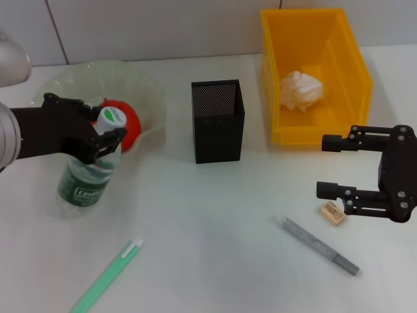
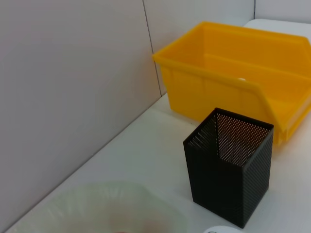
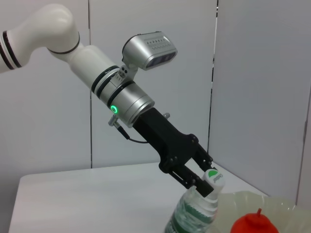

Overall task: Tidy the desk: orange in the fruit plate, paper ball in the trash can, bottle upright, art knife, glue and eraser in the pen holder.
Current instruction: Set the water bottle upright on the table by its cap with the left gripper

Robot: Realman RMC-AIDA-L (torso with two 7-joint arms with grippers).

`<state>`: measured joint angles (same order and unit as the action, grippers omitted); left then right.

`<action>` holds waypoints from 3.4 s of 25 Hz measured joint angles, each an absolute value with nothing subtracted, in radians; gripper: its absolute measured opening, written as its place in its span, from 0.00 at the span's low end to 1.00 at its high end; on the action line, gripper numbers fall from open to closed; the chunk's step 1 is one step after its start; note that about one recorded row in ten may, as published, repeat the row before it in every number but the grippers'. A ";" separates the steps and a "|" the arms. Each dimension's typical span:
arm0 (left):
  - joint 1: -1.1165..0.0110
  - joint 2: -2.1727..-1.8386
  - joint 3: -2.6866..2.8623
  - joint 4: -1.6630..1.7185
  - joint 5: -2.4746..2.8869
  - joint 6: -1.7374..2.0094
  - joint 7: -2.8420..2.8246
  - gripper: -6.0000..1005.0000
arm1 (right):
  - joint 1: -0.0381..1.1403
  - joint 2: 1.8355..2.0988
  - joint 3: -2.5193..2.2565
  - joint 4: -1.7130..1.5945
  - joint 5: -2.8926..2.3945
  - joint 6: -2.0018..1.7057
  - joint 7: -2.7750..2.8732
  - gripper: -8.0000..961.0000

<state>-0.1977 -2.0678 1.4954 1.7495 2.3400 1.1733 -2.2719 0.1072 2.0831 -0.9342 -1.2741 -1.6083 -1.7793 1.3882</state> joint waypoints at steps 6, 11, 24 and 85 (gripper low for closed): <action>-0.186 -2.068 1.490 1.758 2.341 1.189 -2.277 0.43 | 0.121 2.082 -0.934 -1.273 -1.610 -1.778 1.388 0.68; -0.174 -2.068 1.486 1.785 2.341 1.200 -2.278 0.43 | 0.129 2.083 -0.934 -1.273 -1.612 -1.778 1.388 0.68; -0.157 -2.068 1.482 1.801 2.341 1.201 -2.280 0.43 | 0.138 2.083 -0.934 -1.273 -1.615 -1.778 1.392 0.68; -0.123 -2.068 1.397 1.877 2.314 1.265 -2.348 0.43 | 0.147 2.082 -0.939 -1.234 -1.615 -1.756 1.360 0.68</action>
